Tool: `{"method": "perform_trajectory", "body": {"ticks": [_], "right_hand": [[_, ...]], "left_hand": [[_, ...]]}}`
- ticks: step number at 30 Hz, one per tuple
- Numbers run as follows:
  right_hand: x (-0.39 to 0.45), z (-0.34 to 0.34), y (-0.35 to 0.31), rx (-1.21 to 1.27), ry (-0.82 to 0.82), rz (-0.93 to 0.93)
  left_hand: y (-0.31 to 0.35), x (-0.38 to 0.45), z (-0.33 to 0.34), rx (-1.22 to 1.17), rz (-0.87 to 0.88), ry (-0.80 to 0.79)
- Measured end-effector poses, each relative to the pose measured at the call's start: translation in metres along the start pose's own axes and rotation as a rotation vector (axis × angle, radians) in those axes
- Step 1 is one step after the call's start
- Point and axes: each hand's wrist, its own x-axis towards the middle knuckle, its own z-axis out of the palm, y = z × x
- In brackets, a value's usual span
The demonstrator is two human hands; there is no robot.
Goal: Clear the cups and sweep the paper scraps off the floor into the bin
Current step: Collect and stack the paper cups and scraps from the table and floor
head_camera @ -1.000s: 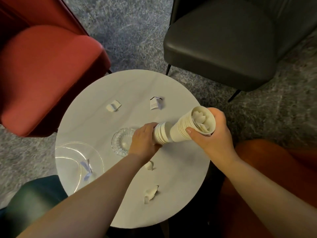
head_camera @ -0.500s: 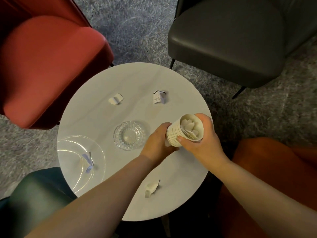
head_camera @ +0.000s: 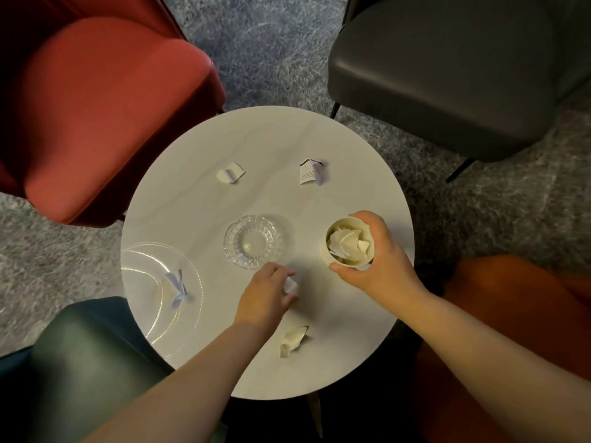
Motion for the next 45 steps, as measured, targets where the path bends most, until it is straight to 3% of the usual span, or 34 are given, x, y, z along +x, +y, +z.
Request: {"method": "perform_trajectory", "body": {"ticks": [4, 9, 15, 18, 24, 29, 35, 40, 45], "right_hand": [[0.000, 0.001, 0.002, 0.002, -0.006, -0.010], [0.001, 0.002, 0.002, -0.037, -0.009, -0.008], [0.002, 0.006, -0.004, -0.026, -0.021, -0.016], [0.005, 0.010, -0.008, -0.033, -0.046, -0.029], [0.008, 0.027, -0.010, -0.062, -0.141, -0.064], [0.006, 0.043, -0.022, -0.039, -0.182, -0.093], [0.008, 0.057, -0.037, -0.024, -0.180, -0.106], [0.009, 0.066, -0.038, -0.059, -0.170, -0.076], [0.010, 0.072, -0.043, -0.099, -0.167, -0.091]], "left_hand": [[0.006, 0.005, 0.014, 0.072, 0.046, 0.004], [0.002, 0.009, 0.013, -0.012, 0.048, 0.046], [0.003, -0.001, -0.010, -0.237, -0.117, 0.168], [0.020, -0.009, -0.033, -0.467, -0.189, 0.273], [0.063, -0.031, -0.079, -0.714, -0.152, 0.474], [0.075, -0.037, -0.080, -0.659, -0.084, 0.424], [0.065, -0.029, -0.082, -0.303, -0.020, 0.330], [0.052, -0.030, -0.090, -0.340, 0.026, 0.330], [0.025, -0.040, -0.095, -0.458, 0.025, 0.485]]}}
